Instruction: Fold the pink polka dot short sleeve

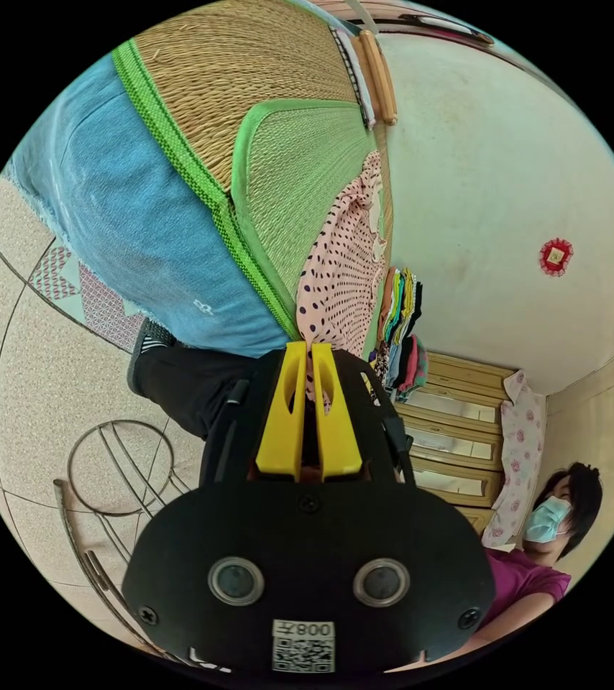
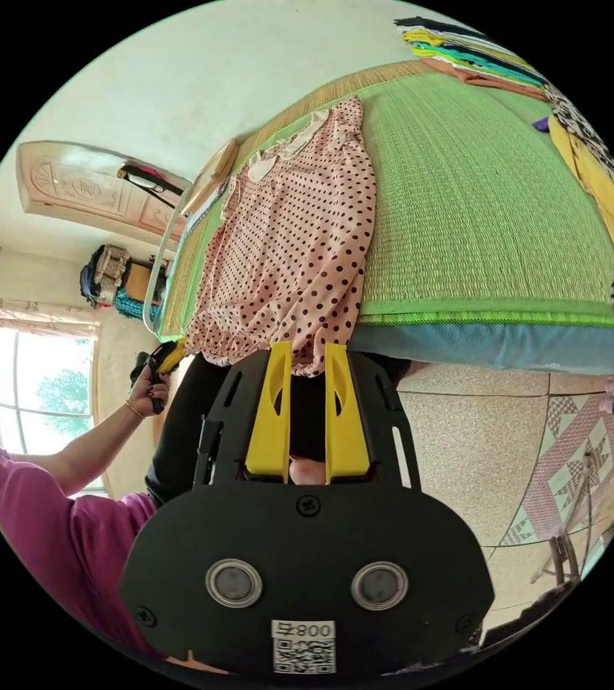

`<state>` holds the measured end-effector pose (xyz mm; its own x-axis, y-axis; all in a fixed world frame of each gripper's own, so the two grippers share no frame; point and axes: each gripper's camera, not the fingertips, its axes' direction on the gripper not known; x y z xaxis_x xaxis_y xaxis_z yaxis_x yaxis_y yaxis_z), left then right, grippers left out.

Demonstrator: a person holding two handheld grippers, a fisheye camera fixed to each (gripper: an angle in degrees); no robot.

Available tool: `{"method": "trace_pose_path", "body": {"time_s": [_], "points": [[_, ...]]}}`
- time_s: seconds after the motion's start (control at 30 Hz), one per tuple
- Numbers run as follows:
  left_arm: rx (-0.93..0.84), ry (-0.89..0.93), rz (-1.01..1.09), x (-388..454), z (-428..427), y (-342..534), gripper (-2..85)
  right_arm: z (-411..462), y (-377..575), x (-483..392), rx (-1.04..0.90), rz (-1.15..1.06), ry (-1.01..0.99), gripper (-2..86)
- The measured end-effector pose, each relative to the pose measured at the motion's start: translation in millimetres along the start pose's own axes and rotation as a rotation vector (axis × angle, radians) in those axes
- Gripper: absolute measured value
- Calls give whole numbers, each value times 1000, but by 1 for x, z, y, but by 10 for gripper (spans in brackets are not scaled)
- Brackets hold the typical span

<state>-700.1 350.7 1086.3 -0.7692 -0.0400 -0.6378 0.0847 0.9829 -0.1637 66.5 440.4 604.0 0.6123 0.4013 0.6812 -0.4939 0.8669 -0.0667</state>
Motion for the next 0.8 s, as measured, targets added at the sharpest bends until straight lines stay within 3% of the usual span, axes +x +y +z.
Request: {"method": "trace_pose_path", "body": {"time_s": [0.1,0.17,0.4,0.5,0.67,0.8], "points": [[-2,-5,2,1,2,0,9,12,-10,-6,-29,-4,117,23],[2,-3,6,2,1,-1,9,7,-8,-3,-4,8,89,13],[11,13,-9,-4,1,1,9,-10,37,81,172,293,-336,2],[-2,14,-18,-5,7,4,9,7,48,95,153,351,-431,2],[-5,9,-8,-1,12,5,9,2,44,81,167,349,-324,5],[-8,6,-1,1,14,7,9,-14,24,33,171,193,-160,18]]}}
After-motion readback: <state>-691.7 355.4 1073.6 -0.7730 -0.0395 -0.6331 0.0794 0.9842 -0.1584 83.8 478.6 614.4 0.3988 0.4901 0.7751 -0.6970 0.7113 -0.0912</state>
